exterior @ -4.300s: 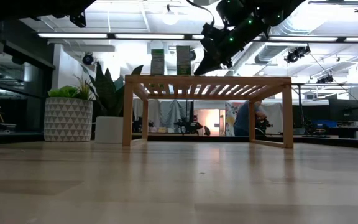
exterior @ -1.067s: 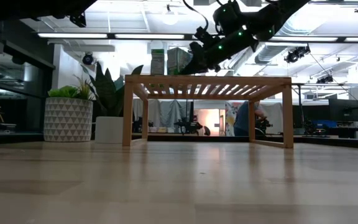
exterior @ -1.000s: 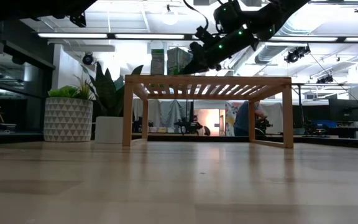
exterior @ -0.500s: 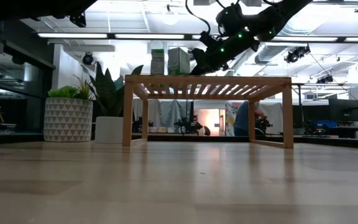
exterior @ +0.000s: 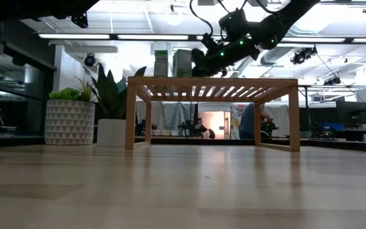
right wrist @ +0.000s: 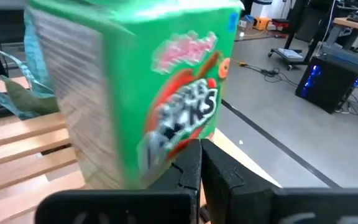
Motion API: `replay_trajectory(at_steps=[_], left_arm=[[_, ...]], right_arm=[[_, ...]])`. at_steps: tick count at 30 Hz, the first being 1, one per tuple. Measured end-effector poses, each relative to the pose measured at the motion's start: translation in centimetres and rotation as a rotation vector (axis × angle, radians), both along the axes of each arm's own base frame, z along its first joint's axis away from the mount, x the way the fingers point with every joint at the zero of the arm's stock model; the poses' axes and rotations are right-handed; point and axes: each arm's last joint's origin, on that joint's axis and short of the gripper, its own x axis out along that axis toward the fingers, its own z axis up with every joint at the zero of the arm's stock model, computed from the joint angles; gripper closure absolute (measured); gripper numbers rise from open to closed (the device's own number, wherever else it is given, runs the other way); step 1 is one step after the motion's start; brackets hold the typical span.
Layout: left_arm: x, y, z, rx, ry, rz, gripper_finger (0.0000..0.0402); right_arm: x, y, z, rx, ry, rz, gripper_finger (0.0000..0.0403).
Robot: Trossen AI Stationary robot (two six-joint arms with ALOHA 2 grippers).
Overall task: Stack cereal on shelf
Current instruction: Put the green cereal box on the shelf aligned with the other green cereal box
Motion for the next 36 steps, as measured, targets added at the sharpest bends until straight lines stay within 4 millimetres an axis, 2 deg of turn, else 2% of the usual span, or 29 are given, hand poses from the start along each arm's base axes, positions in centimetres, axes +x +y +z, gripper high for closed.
replay_trajectory(at_steps=[6, 14, 27, 32, 36], left_arm=[[0.0, 0.0, 0.0, 0.002, 0.0, 0.0, 0.0402], [0.0, 0.0, 0.0, 0.001, 0.001, 0.0, 0.0401], [0.0, 0.0, 0.0, 0.017, 0.0, 0.002, 0.0402], [0.0, 0.0, 0.0, 0.016, 0.0, 0.002, 0.0401], [0.0, 0.0, 0.0, 0.017, 0.0, 0.002, 0.0401]], right_arm=[[0.0, 0.0, 0.0, 0.005, -0.005, -0.003, 0.0403], [-0.3, 0.2, -0.9, 0.048, 0.09, -0.017, 0.0403], [0.7, 2.1, -1.1, 0.08, 0.107, 0.031, 0.0403], [0.6, 2.0, -1.1, 0.07, 0.114, 0.022, 0.0403], [0.3, 1.4, -1.0, 0.03, 0.127, -0.051, 0.0403]])
